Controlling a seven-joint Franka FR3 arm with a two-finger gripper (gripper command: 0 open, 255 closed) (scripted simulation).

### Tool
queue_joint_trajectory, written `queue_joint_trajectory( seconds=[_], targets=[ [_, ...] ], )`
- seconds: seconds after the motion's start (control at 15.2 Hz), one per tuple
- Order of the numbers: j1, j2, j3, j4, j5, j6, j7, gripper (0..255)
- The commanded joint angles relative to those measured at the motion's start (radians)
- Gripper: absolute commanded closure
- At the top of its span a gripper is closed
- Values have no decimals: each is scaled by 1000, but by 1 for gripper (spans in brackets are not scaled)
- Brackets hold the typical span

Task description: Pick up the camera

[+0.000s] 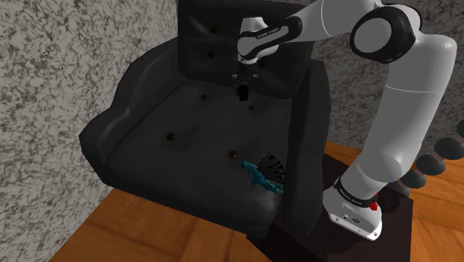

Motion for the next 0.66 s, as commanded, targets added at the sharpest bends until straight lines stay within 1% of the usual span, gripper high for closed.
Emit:
queue_joint_trajectory(
  seconds=[0.0, 0.46, 0.59],
  targets=[
    [-1, -12, -1, 9, 0, -22, -1, 255],
    [-1, -42, -1, 64, -1, -106, 0, 255],
    [-1, -43, -1, 65, -1, -108, 0, 255]
  ],
)
